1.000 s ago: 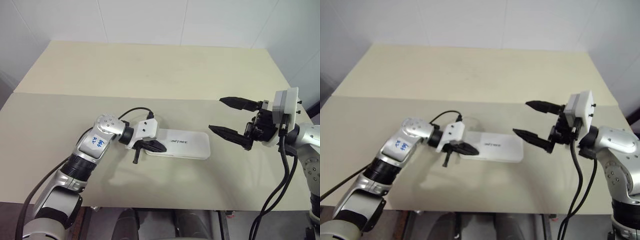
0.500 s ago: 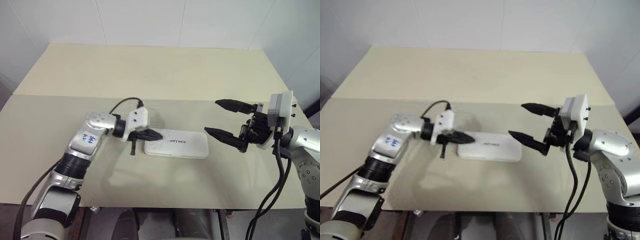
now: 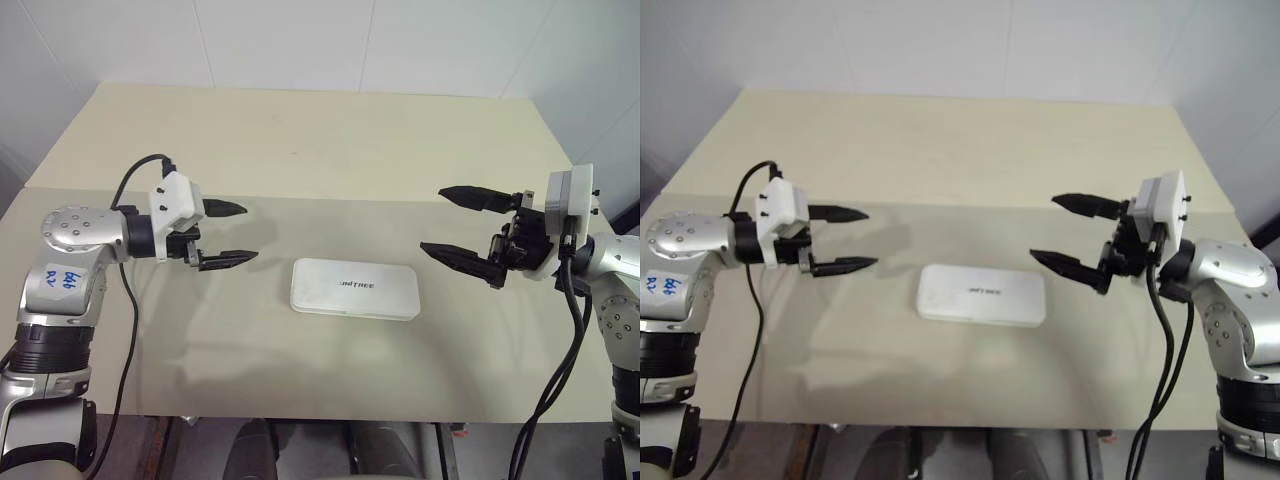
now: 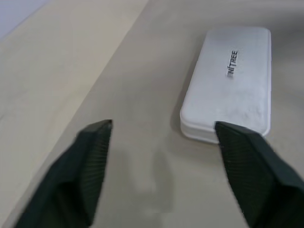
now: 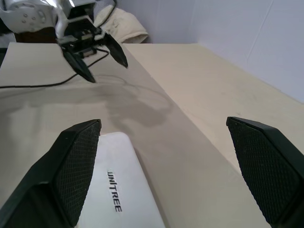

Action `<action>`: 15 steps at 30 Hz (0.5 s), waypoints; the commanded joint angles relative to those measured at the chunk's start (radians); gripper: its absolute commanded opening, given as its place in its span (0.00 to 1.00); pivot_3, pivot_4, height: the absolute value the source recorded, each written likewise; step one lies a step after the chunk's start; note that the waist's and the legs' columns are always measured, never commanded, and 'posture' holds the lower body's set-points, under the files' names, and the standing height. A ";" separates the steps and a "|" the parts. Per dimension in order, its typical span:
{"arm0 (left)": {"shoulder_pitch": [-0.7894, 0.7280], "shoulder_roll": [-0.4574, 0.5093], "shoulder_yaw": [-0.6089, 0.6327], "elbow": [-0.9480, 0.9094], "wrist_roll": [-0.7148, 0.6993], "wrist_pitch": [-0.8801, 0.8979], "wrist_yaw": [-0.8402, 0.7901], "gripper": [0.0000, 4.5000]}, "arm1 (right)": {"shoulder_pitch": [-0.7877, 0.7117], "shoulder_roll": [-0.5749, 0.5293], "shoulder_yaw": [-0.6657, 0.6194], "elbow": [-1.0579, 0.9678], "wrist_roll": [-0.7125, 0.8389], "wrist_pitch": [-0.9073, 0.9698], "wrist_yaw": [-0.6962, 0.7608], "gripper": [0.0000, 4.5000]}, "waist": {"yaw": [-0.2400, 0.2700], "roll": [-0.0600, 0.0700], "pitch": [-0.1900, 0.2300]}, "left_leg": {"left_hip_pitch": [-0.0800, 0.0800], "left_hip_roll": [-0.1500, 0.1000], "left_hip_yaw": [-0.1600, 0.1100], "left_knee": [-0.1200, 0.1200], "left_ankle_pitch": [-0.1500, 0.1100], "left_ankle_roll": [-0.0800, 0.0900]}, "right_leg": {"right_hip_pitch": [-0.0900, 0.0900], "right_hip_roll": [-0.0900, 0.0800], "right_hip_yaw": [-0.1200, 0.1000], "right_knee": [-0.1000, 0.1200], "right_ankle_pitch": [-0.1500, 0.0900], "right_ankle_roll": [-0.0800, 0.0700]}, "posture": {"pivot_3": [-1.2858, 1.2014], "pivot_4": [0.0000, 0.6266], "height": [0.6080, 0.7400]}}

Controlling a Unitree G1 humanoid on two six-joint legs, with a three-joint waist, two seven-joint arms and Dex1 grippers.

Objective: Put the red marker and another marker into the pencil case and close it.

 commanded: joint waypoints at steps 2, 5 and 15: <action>0.026 0.031 0.069 -0.055 -0.037 -0.004 0.030 0.99 | -0.012 -0.046 -0.025 0.023 -0.044 -0.070 0.046 1.00 | -0.002 0.000 0.000 | 0.000 0.000 0.000 0.000 0.000 0.000 | 0.000 0.000 0.000 -0.001 0.000 0.000 | 0.52 0.24 1.00; 0.030 0.026 0.070 -0.043 -0.031 -0.026 0.041 0.99 | 0.000 -0.060 -0.035 0.041 -0.056 -0.086 0.061 1.00 | -0.003 0.000 0.000 | 0.000 0.000 0.000 0.000 0.000 0.000 | 0.000 0.000 0.000 -0.001 0.000 0.000 | 0.52 0.24 1.00; 0.045 0.002 0.031 -0.053 -0.031 -0.044 0.056 0.99 | 0.213 -0.130 -0.137 0.013 -0.082 -0.119 0.102 1.00 | 0.006 0.000 0.000 | -0.001 0.000 0.001 -0.001 -0.001 0.000 | 0.001 0.000 0.000 -0.004 0.000 0.001 | 0.52 0.24 1.00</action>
